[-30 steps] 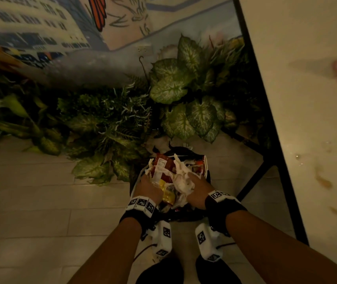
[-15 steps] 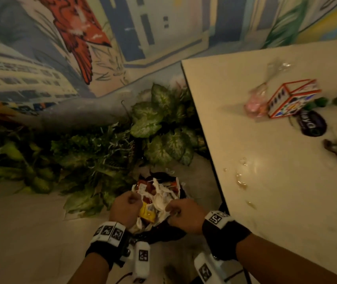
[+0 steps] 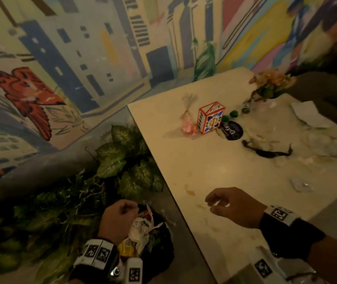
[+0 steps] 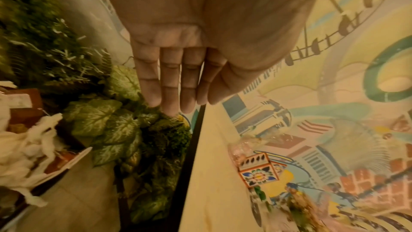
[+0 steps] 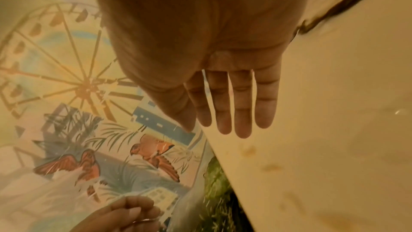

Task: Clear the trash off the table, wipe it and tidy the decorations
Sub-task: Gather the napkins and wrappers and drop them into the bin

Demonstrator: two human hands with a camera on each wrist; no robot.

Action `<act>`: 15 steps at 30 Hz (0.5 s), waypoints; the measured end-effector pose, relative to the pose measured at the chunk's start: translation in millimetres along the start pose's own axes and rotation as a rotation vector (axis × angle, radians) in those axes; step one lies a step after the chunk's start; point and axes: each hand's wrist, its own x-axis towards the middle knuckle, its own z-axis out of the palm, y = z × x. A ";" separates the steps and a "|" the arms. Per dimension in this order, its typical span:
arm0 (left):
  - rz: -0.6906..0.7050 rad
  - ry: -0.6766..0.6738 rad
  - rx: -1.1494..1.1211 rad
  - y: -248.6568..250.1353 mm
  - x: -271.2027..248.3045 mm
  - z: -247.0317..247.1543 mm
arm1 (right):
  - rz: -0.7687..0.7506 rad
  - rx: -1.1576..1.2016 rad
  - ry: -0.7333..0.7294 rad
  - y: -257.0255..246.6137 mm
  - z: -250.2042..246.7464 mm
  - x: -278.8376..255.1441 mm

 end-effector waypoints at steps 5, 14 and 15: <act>0.049 -0.038 -0.038 57.7 2.3 46.0 | 0.035 -0.014 0.046 48.4 -64.9 -28.0; 0.068 0.021 -0.101 157.8 22.1 187.1 | 0.056 0.014 0.108 178.5 -212.3 -27.7; 0.065 0.026 -0.115 168.5 23.9 201.7 | 0.057 0.015 0.116 191.3 -227.9 -25.5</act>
